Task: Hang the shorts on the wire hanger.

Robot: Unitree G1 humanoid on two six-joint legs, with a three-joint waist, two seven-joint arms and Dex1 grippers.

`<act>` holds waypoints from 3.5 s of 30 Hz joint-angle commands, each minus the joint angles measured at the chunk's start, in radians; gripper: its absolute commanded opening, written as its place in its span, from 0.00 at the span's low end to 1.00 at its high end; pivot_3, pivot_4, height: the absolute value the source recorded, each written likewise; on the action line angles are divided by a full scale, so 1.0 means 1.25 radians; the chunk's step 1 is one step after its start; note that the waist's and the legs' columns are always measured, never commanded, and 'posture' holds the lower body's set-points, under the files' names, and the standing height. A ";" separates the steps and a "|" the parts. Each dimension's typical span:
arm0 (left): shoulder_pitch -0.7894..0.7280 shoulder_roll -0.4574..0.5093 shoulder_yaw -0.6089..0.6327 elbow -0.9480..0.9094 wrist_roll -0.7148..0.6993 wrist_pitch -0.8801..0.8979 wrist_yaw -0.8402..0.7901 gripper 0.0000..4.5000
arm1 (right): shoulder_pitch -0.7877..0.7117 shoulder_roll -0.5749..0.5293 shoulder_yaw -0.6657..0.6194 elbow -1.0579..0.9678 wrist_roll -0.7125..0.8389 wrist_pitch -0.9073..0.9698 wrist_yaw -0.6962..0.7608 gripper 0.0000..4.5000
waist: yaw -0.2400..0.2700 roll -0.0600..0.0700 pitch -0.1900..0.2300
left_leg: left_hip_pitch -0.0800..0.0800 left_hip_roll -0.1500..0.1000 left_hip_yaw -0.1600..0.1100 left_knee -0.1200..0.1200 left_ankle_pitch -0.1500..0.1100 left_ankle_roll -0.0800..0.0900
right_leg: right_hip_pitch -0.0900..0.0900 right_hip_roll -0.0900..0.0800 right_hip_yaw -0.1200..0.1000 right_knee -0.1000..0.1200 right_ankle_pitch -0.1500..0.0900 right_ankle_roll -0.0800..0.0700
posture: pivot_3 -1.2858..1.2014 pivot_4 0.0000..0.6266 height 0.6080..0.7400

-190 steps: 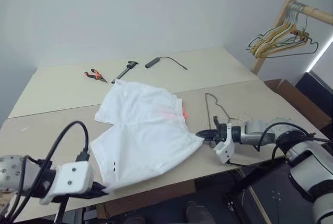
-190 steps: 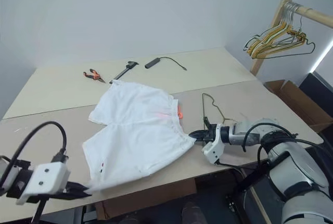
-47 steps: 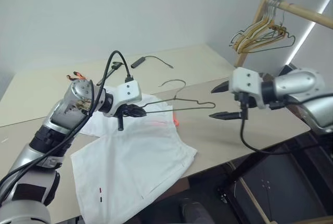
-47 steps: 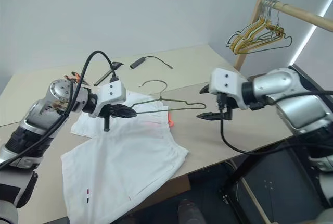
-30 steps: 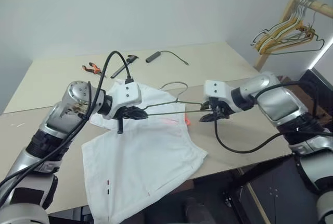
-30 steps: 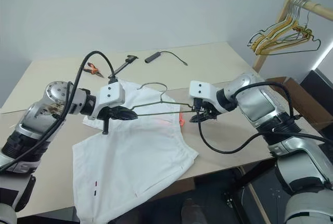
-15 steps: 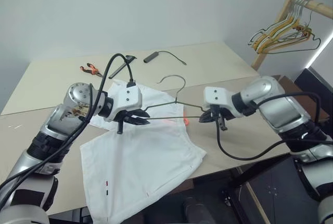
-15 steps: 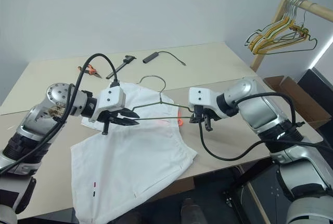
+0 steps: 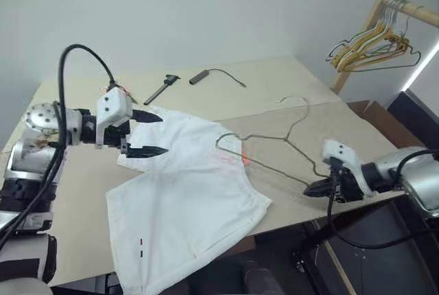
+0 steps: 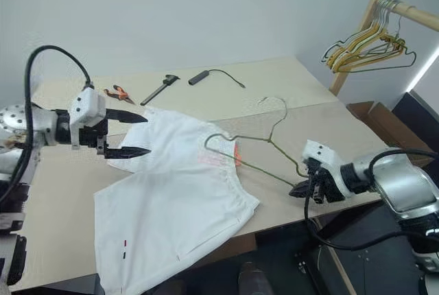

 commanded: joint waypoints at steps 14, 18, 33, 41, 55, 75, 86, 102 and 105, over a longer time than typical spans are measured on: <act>0.203 -0.027 0.086 -0.300 -0.198 0.088 0.071 0.99 | 0.070 0.090 -0.073 0.082 0.139 0.250 -0.150 0.00 | 0.020 0.001 -0.001 | 0.001 -0.001 0.001 0.000 0.000 0.000 | 0.001 0.001 0.000 0.000 -0.001 0.001 | 0.49 0.03 1.00; 0.216 -0.021 0.090 -0.310 -0.204 0.090 0.078 0.99 | 0.085 0.069 -0.078 0.049 0.184 0.238 -0.119 0.00 | 0.023 0.001 -0.001 | 0.001 -0.001 0.001 0.000 0.000 0.000 | 0.001 0.001 0.000 0.000 -0.001 0.001 | 0.50 0.04 1.00; 0.234 -0.009 0.090 -0.330 -0.205 0.087 0.086 0.99 | -0.019 0.071 0.055 0.170 0.171 0.187 -0.087 0.00 | 0.024 0.001 -0.001 | 0.001 0.001 0.002 -0.001 0.000 0.000 | 0.003 0.002 0.000 -0.006 -0.001 0.002 | 0.51 0.01 1.00; 0.245 0.000 0.098 -0.342 -0.200 0.083 0.092 0.99 | -0.151 0.134 0.134 0.338 0.113 0.124 -0.052 0.00 | 0.045 0.003 -0.003 | 0.000 0.001 0.002 -0.002 0.000 0.000 | 0.002 0.002 -0.001 -0.007 0.001 0.000 | 0.52 0.00 1.00; 0.261 0.006 0.102 -0.355 -0.191 0.073 0.111 0.99 | -0.299 0.222 0.242 0.513 0.039 0.120 -0.018 0.00 | 0.065 0.004 -0.003 | 0.001 0.001 0.002 -0.003 0.000 0.000 | 0.002 0.002 -0.001 -0.007 0.002 -0.001 | 0.54 0.00 1.00; 0.256 0.011 0.102 -0.346 -0.178 0.059 0.111 0.99 | -0.407 0.318 0.209 0.710 -0.055 0.026 0.031 0.00 | 0.078 0.005 -0.005 | 0.000 0.000 0.001 -0.004 0.000 -0.001 | 0.001 0.001 -0.003 -0.007 0.003 -0.002 | 0.54 0.00 1.00; 0.125 0.032 0.085 -0.185 -0.107 -0.020 0.061 0.99 | -0.309 0.276 0.115 0.268 -0.174 -0.242 -0.229 0.00 | 0.076 0.005 -0.005 | -0.001 0.000 0.001 -0.004 0.001 -0.001 | 0.000 0.001 -0.003 -0.007 0.003 -0.002 | 0.51 0.00 1.00; -0.368 0.032 -0.097 0.339 0.133 -0.348 -0.167 0.99 | -0.382 0.224 0.287 -0.111 -0.360 -0.318 -0.191 0.00 | 0.030 0.005 -0.005 | -0.003 0.000 0.000 -0.003 0.001 -0.001 | -0.001 0.001 -0.004 -0.007 0.002 -0.002 | 0.49 0.00 1.00; -0.396 0.016 -0.191 0.413 0.192 -0.434 -0.200 0.99 | -0.409 0.227 0.295 -0.112 -0.356 -0.292 -0.168 0.00 | 0.024 0.005 -0.005 | -0.003 0.000 0.000 -0.003 0.001 -0.001 | -0.001 0.002 -0.004 -0.007 0.002 -0.002 | 0.49 0.00 1.00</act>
